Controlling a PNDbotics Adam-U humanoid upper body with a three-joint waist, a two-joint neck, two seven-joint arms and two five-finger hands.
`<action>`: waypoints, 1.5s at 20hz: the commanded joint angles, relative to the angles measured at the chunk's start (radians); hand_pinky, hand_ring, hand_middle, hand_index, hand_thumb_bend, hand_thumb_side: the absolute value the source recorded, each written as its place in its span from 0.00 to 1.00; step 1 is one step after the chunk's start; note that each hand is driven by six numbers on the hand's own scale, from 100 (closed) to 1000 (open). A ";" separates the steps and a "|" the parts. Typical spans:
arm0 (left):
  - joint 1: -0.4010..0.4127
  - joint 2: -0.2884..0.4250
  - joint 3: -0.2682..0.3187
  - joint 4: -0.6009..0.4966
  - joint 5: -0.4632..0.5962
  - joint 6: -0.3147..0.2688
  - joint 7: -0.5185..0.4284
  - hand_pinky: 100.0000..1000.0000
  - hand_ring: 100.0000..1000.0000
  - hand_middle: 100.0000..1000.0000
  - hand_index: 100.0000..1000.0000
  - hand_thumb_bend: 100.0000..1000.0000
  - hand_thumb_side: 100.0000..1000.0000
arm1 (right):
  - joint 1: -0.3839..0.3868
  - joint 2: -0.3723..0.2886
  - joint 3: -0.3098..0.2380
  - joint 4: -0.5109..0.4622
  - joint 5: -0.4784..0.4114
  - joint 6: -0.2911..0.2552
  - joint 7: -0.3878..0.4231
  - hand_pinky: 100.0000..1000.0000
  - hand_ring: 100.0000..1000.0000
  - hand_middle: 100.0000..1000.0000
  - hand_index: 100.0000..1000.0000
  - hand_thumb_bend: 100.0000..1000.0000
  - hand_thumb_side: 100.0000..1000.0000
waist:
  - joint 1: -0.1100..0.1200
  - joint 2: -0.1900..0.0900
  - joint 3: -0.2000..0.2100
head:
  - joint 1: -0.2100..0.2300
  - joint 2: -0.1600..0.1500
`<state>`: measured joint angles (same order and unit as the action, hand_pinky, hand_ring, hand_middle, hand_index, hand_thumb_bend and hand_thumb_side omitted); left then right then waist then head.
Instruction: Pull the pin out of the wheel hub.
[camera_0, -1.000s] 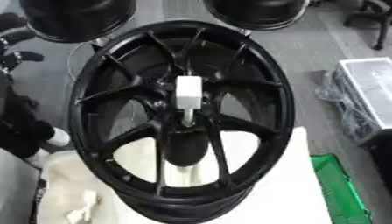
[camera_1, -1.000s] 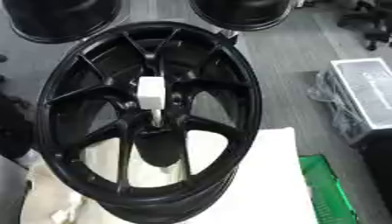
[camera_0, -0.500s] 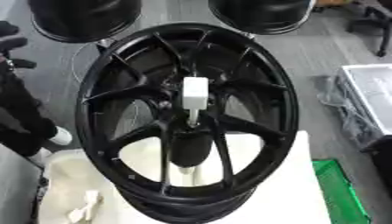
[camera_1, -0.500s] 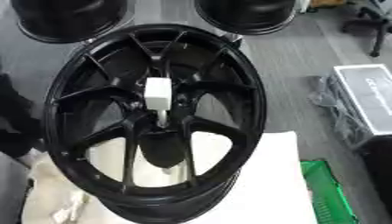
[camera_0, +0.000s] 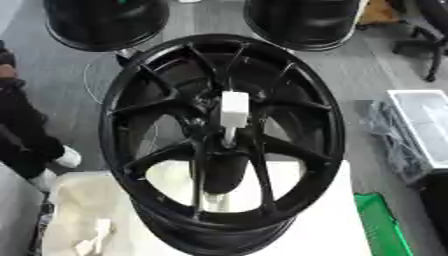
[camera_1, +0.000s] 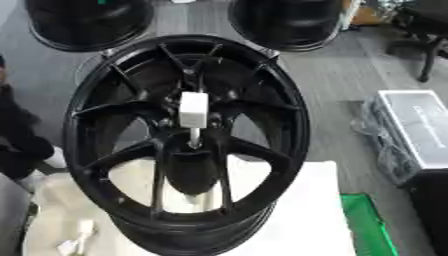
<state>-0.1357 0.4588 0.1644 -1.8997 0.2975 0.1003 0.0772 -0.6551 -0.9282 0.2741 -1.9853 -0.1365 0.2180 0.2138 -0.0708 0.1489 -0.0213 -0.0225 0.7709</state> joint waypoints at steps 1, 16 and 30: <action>-0.006 0.032 0.015 0.000 -0.011 0.000 0.010 0.56 0.76 0.71 0.74 0.00 0.79 | -0.032 0.002 0.023 -0.015 0.101 0.033 0.066 0.86 0.93 0.86 0.90 0.00 0.28 | 0.003 -0.020 0.008 | -0.018 -0.001; -0.002 0.025 0.027 0.000 0.005 0.016 0.038 0.56 0.76 0.72 0.74 0.00 0.77 | 0.002 0.107 0.114 -0.015 0.286 0.192 0.130 0.86 0.94 0.84 0.90 0.00 0.23 | -0.005 -0.028 0.049 | -0.072 -0.001; -0.009 0.009 0.025 -0.007 -0.005 0.018 0.036 0.56 0.77 0.72 0.74 0.00 0.78 | 0.030 0.168 0.160 -0.001 0.265 0.303 0.152 0.82 0.94 0.82 0.92 0.00 0.32 | -0.010 -0.004 0.114 | -0.168 -0.001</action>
<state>-0.1336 0.4563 0.1826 -1.8875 0.2981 0.1226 0.1150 -0.6146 -0.7503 0.4398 -1.9845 0.1346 0.5127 0.3684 -0.0880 0.1551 0.0943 -0.1802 0.7710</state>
